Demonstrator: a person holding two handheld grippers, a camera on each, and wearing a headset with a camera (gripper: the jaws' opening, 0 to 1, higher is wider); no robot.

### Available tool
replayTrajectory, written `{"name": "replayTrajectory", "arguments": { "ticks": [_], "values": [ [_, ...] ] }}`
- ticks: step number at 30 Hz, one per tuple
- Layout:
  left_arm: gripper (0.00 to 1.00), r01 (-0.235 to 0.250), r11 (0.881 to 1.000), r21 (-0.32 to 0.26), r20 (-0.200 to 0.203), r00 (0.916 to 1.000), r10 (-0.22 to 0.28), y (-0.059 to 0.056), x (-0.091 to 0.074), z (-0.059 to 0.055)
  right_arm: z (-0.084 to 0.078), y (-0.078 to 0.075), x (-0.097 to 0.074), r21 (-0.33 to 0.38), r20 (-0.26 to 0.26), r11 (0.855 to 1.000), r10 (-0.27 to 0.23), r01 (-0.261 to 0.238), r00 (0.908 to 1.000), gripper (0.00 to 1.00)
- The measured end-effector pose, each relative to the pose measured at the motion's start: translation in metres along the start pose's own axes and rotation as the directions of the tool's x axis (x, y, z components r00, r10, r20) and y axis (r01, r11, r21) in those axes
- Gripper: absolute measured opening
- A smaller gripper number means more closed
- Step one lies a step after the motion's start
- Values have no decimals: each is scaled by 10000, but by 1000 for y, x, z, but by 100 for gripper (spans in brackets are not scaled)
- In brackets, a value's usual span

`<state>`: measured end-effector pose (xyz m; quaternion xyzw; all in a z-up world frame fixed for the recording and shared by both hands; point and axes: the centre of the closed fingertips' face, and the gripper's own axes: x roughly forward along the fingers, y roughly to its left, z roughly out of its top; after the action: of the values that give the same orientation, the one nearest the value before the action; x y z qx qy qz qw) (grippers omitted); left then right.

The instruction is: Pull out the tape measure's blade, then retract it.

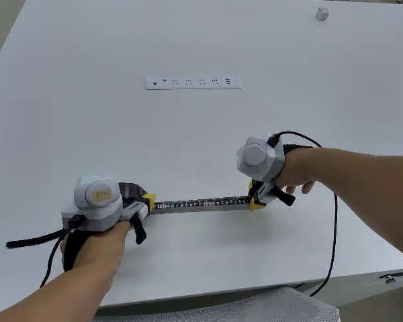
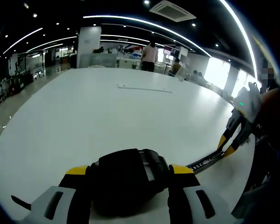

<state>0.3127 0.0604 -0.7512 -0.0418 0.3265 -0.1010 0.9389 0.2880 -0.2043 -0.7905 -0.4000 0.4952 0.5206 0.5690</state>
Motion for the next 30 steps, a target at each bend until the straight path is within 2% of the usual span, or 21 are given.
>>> {"name": "replayTrajectory", "arguments": {
  "ticks": [7, 19, 21, 23, 30],
  "values": [
    [62, -178, 9996, 216, -231, 9996, 183, 1, -1, -2, 0, 0, 0, 89, 27, 10000, -31, 31, 10000, 15],
    [62, -69, 9999, 101, -177, 9998, 71, 2, 0, -2, 0, 0, 1, 109, 38, 9999, -60, 59, 10000, 15],
    [62, -61, 9999, 114, -166, 9998, 63, 2, 0, -2, 0, 1, 1, -224, 46, 9997, -126, 127, 9999, 15],
    [62, -52, 9999, 119, -148, 9999, 54, 2, 1, -2, 2, 1, 1, 94, 188, 9999, -113, 111, 9998, 14],
    [62, -43, 9999, 106, -210, 9998, 45, 2, 3, -3, 6, 1, 2, 95, 221, 9999, -76, 74, 9997, 14]
  ]
}}
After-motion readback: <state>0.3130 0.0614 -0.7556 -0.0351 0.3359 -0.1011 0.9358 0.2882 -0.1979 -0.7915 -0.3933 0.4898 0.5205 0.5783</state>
